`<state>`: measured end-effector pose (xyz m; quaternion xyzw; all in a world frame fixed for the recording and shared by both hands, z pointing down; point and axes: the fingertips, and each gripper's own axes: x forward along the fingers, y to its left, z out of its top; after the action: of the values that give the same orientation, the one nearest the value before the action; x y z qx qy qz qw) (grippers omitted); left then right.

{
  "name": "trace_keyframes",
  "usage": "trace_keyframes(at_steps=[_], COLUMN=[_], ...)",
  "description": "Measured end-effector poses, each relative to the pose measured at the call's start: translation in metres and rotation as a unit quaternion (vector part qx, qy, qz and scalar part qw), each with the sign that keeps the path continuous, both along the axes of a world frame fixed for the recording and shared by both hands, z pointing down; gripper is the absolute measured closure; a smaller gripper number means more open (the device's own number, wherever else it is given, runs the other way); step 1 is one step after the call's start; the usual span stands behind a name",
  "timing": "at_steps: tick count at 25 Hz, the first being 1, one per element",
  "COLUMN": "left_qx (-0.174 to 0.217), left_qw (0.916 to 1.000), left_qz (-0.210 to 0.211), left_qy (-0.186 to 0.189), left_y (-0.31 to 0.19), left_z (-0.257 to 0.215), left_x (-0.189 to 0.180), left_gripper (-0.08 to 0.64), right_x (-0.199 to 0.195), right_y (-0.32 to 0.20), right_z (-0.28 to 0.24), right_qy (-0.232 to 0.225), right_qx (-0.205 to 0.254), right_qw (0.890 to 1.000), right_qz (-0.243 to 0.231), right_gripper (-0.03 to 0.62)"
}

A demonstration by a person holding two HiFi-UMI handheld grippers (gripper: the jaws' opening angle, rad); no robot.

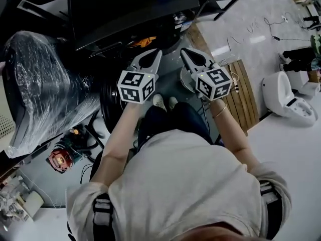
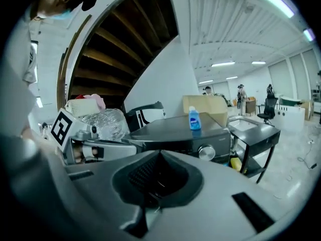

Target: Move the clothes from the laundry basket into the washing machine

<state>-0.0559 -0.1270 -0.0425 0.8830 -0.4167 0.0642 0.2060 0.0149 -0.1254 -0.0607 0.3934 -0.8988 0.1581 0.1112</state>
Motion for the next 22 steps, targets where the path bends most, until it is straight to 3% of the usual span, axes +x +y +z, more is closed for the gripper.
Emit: trace_keyframes(at_steps=[5,10,17,22], left_qx=[-0.009,-0.009,0.004,0.006], left_qw=[0.9994,0.9996,0.9997,0.9997], left_qz=[0.027,0.021,-0.006,0.0], left_qy=[-0.017,-0.019,-0.022,-0.023], left_y=[0.007,0.009,0.002,0.004], left_z=[-0.006,-0.014,-0.027,-0.027], left_x=[0.024,0.039,0.032,0.032], left_gripper=[0.551,0.551,0.551,0.551], right_x=[0.014,0.015,0.011,0.009], right_y=[0.004,0.01,0.016,0.018], right_z=[-0.02,-0.027,-0.028,-0.027], right_qy=[0.007,0.014,0.012,0.023], right_qx=[0.015,0.023,0.025,0.026], right_qw=[1.0,0.998,0.996,0.994], right_qz=[-0.017,-0.058,-0.088,-0.1], right_gripper=[0.584,0.584,0.584,0.584])
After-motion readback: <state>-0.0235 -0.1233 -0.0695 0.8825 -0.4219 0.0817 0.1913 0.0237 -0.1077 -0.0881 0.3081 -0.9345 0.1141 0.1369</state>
